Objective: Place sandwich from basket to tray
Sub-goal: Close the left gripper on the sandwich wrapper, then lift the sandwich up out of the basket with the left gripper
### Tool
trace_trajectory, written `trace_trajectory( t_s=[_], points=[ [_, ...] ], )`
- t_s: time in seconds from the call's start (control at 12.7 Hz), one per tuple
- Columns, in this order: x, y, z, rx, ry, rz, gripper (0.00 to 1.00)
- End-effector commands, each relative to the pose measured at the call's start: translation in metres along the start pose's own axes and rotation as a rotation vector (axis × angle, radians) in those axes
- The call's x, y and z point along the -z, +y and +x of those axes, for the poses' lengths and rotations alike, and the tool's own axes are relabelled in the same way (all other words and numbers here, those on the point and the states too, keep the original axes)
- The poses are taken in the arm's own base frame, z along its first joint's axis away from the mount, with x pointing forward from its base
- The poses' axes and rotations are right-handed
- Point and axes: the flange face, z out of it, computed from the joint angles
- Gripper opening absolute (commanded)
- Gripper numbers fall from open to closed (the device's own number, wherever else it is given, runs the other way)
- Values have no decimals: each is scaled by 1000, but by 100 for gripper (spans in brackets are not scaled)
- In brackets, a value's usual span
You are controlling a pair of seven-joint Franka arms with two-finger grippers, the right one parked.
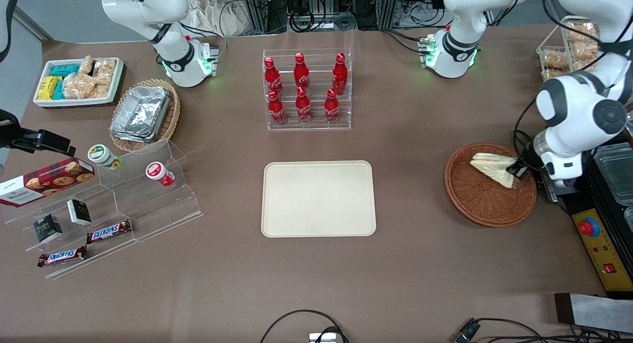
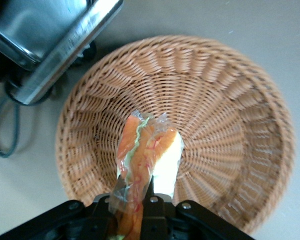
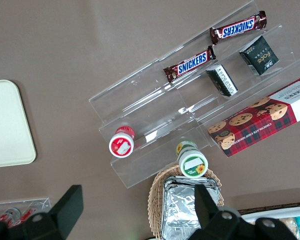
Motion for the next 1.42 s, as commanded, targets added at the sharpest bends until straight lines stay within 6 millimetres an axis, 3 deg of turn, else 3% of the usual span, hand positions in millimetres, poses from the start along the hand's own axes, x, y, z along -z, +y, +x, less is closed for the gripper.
trace_trajectory(
  t_s=[0.0,0.16,0.4,0.87,1.34],
  points=[
    [55,18,2,-59,4,32,10],
    [81,42,-15,-173,24,81,12],
    [109,60,-42,-374,56,85,12],
    [141,97,-85,-683,83,73,12],
    [166,145,-139,-848,52,94,12]
  ],
)
